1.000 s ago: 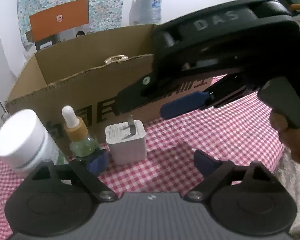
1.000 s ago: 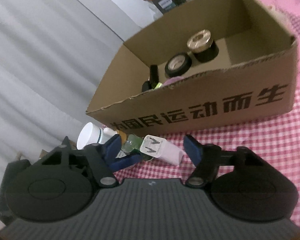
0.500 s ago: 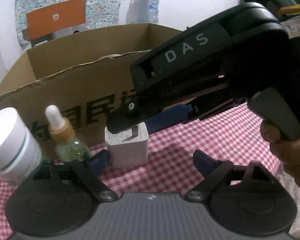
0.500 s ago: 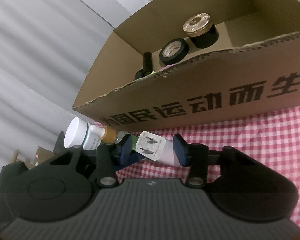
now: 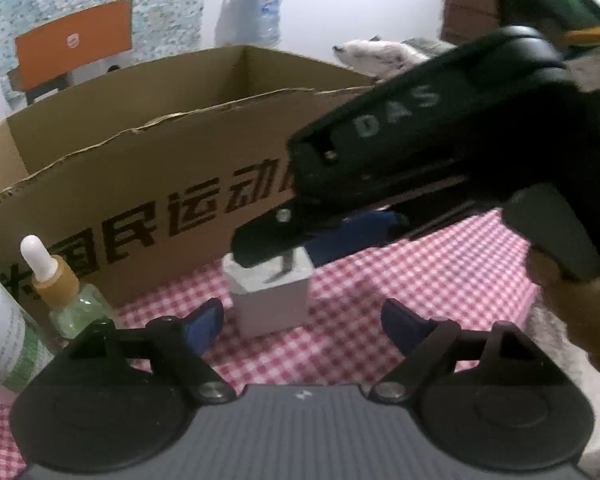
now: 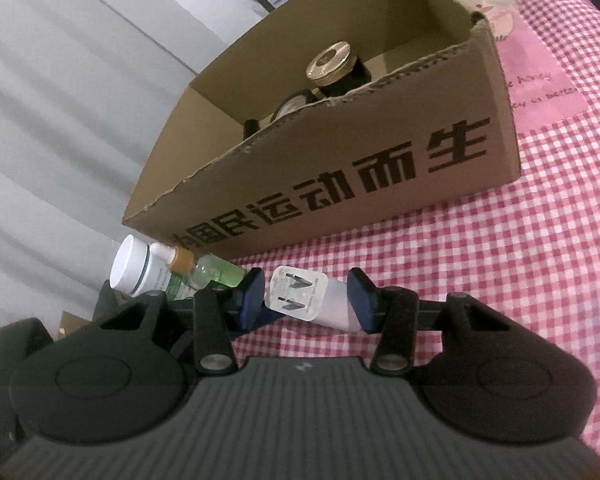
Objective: Organize rigid objects
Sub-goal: 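Grasp the white charger plug with the right tool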
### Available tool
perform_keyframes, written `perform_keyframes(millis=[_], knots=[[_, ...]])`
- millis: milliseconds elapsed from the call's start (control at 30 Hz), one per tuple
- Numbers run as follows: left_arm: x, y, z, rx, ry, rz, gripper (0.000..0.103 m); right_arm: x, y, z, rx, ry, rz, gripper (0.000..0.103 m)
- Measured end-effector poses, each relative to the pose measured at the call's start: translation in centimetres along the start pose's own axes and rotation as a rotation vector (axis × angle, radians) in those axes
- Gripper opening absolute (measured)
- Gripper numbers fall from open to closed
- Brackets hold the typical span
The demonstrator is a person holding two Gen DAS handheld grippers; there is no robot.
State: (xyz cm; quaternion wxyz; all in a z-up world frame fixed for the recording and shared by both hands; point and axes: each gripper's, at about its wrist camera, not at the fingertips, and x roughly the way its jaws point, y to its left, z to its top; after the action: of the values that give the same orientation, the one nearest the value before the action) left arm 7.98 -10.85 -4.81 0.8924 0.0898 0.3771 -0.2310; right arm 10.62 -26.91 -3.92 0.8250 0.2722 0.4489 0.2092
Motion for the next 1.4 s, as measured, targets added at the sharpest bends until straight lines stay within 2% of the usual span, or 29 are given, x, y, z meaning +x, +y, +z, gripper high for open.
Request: perform_keyframes(millis=[67, 267, 433, 533, 967, 1400], knots=[[0.4, 0.2, 0.6, 0.007, 0.014, 0.023, 0.085, 0.0, -0.1, 0.0, 0.004, -0.005, -0.001, 0.047], [2.0, 0.4, 1.7, 0.022, 0.040, 0.044, 0.069, 0.4, -0.1, -0.2, 0.006, -0.005, -0.016, 0.047], [2.6, 0.6, 2.2, 0.001, 0.049, 0.065, 0.058, 0.7, -0.2, -0.4, 0.013, -0.008, -0.021, 0.047], [2.6, 0.8, 2.4, -0.004, 0.044, 0.073, 0.047, 0.7, -0.2, -0.5, 0.013, -0.007, -0.020, 0.045], [2.0, 0.7, 2.0, -0.029, 0.038, 0.056, 0.046, 0.4, 0.3, -0.5, -0.009, -0.021, -0.039, 0.041], [2.6, -0.6, 2.6, -0.001, 0.032, 0.031, 0.044, -0.9, -0.4, -0.8, 0.008, -0.049, -0.050, 0.041]])
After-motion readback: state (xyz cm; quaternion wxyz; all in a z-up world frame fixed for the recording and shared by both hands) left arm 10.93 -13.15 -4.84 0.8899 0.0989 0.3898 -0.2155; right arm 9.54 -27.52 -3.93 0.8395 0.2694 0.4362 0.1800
